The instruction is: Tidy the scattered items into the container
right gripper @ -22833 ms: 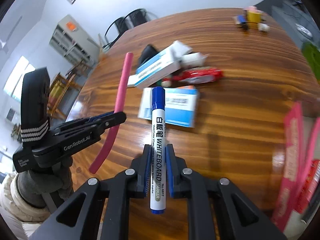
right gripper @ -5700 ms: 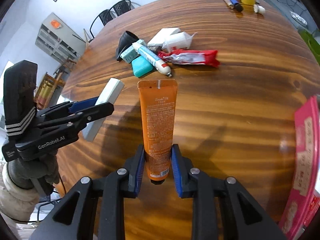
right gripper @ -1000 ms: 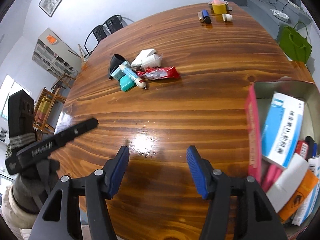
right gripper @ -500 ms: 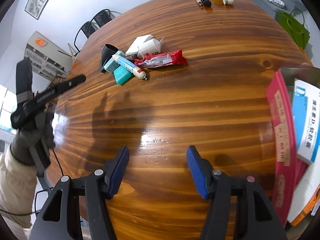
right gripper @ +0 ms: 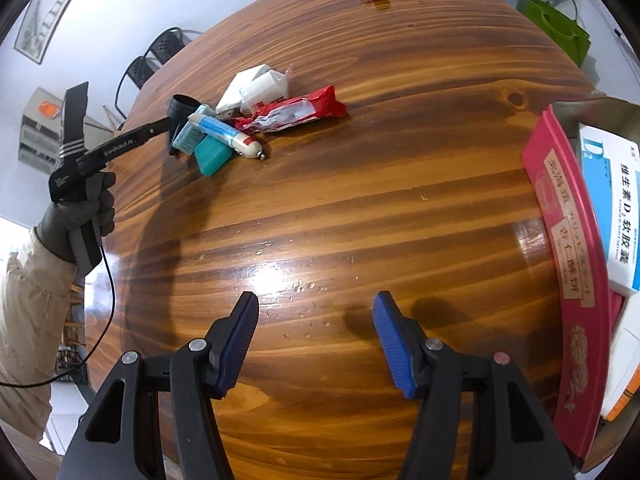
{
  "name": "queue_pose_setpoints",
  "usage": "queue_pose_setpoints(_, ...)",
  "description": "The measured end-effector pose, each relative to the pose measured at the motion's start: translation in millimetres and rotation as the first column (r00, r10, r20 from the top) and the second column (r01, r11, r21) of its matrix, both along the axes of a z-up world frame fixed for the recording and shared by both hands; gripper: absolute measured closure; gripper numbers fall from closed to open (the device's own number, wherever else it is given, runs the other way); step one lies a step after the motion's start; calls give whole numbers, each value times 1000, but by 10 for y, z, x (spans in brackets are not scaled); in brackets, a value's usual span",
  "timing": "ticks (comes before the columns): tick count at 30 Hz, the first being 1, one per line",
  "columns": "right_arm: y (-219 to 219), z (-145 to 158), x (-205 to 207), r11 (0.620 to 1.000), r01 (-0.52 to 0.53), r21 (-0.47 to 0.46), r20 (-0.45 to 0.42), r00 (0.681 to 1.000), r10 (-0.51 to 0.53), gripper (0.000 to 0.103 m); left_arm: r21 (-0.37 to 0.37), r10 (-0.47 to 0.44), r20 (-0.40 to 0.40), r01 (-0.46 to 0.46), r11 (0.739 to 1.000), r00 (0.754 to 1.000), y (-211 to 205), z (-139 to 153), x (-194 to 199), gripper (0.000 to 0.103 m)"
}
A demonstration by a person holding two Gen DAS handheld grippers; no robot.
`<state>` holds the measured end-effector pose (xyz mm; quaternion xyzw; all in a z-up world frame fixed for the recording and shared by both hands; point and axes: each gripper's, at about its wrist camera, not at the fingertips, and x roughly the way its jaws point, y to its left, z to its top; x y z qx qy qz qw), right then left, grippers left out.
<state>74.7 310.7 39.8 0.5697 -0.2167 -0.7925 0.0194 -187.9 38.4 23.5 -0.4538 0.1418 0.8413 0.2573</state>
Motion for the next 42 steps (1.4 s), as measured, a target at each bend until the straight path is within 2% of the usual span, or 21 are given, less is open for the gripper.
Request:
queue_pose_setpoints(6,-42,-21,-89,1000,19,7,10,1000,-19,39,-21,-72,-4,72,997,997,31,-141,-160,39)
queue_pose_setpoints(11,-122,-22,-184,1000,2,20,10,1000,-3,39,-38,-136,-19,135,990,990,92,-179,-230,39)
queue_pose_setpoints(14,-187,-10,-279,999,-15,30,2,1000,15,39,-43,-152,0,152,987,988,110,-241,-255,39)
queue_pose_setpoints(22,-482,100,-642,992,-108,68,-61,992,113,39,8,-99,-14,99,995,995,30,-221,-195,42)
queue_pose_setpoints(29,-723,238,-1105,969,-203,139,-154,962,224,39,88,-46,-8,47,995,999,-163,-92,-23,52)
queue_pose_setpoints(31,-781,226,-1233,961,-225,160,-165,954,250,39,94,-42,-4,42,995,999,-189,-74,29,52)
queue_pose_setpoints(37,-962,87,-1629,930,-300,213,-150,930,335,41,104,-17,11,16,994,1000,-301,-103,157,52)
queue_pose_setpoints(42,-1009,-81,-1845,922,-307,238,-103,936,338,53,112,-4,14,2,994,1000,-320,-108,143,51)
